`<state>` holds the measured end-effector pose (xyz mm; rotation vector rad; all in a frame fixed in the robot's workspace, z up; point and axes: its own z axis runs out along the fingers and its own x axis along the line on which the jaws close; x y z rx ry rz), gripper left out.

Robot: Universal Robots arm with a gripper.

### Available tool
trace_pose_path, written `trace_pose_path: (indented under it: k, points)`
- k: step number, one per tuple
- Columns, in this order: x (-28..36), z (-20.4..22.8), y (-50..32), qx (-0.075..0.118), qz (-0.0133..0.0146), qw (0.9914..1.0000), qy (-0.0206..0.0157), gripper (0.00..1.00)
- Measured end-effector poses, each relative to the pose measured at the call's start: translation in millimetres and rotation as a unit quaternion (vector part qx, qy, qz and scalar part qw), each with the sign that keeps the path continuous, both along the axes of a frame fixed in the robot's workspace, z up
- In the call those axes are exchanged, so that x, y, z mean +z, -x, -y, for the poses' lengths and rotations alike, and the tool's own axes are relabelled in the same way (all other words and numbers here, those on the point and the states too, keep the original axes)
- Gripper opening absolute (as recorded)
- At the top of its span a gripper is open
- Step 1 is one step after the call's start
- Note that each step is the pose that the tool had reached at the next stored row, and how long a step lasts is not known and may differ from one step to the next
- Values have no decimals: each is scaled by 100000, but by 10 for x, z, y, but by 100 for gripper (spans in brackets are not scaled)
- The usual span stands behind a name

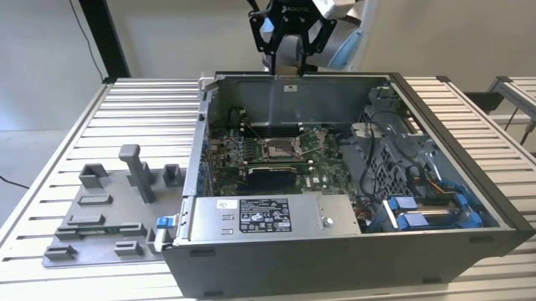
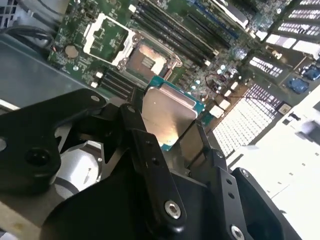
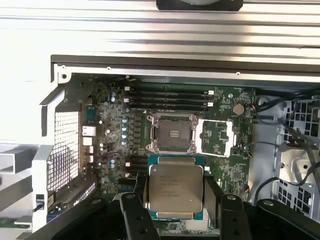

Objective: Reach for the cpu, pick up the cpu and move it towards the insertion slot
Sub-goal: 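Pick up the cpu and move it towards the insertion slot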

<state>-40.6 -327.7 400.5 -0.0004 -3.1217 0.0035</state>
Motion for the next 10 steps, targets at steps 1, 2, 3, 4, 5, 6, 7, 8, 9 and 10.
trace_pose_path:
  k: [1,2,3,4,5,6,7,8,9,10]
  points:
    - [-2,0,0,-882,-2,99996,4,0]
    - [-4,0,0,-1753,-1,99985,0,0]
    - [-6,0,0,-2682,-3,99964,7,0]
    - [-7,0,0,-3510,-4,99938,9,0]
    - [-7,0,0,-3785,-5,99928,12,0]
    - [-7,0,0,-3791,-5,99928,5,0]
    - [-8,0,0,-3804,-1,99928,1,0]
    - [-8,0,0,-3811,0,99927,-1,0]
    - [-8,0,0,-3816,0,99927,0,0]
    - [-7,0,0,-3816,-3,99927,1,0]
